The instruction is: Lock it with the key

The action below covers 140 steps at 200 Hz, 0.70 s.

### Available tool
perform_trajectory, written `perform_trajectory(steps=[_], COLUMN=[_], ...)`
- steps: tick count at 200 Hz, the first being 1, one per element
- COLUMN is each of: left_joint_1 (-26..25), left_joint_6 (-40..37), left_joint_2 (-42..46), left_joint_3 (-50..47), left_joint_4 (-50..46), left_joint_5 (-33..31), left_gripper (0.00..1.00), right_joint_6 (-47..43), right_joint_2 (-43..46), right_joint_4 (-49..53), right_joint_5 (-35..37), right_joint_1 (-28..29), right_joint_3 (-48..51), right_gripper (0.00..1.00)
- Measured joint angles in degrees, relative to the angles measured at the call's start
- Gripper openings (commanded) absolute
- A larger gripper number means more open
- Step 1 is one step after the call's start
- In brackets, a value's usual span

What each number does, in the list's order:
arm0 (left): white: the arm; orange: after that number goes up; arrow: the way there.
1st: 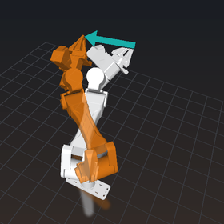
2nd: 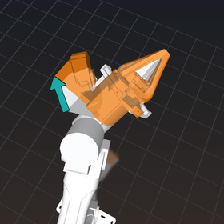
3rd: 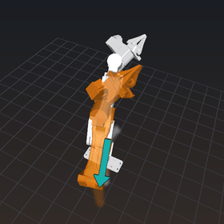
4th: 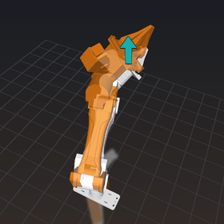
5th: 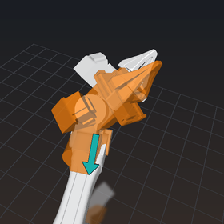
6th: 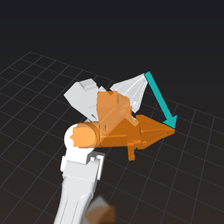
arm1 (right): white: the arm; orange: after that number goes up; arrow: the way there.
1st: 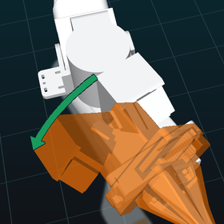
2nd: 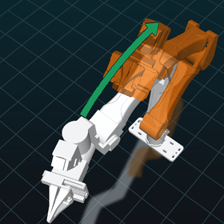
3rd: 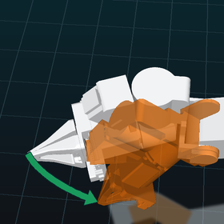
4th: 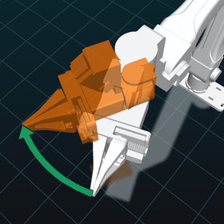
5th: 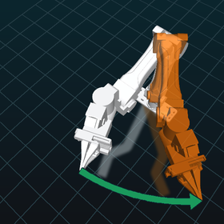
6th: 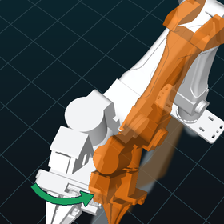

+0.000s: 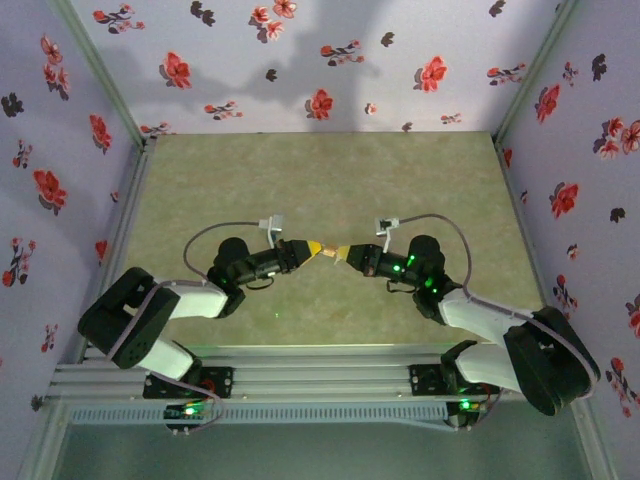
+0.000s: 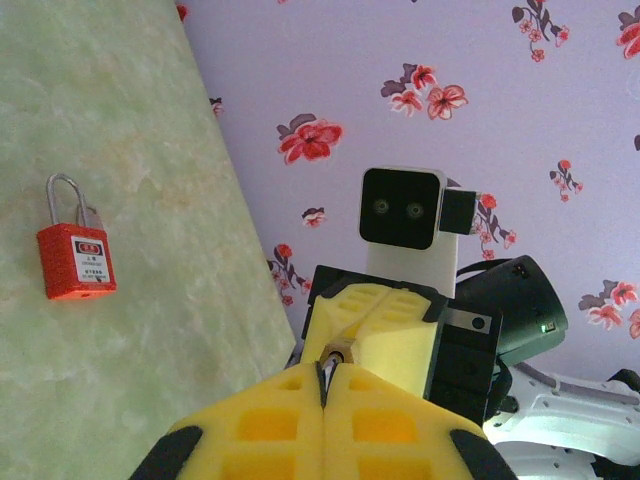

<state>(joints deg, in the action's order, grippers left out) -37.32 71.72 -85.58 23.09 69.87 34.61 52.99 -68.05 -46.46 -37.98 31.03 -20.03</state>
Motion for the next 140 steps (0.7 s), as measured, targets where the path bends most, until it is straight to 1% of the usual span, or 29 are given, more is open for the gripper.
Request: perform_trajectory(steps=[140], left_joint_1=[0.3], left_joint_6=[0.4], left_joint_2=[0.5], left_joint_3=[-0.4], left_joint_4=[0.0], left_joint_5=[0.1], left_gripper=[0.00], right_joint_6=[-0.1], right_joint_2=[0.0], right_joint_4=[0.2], right_joint_5=[0.0], right_joint_1=[0.0], right_joint_3=[0.0], right_gripper=[0.00])
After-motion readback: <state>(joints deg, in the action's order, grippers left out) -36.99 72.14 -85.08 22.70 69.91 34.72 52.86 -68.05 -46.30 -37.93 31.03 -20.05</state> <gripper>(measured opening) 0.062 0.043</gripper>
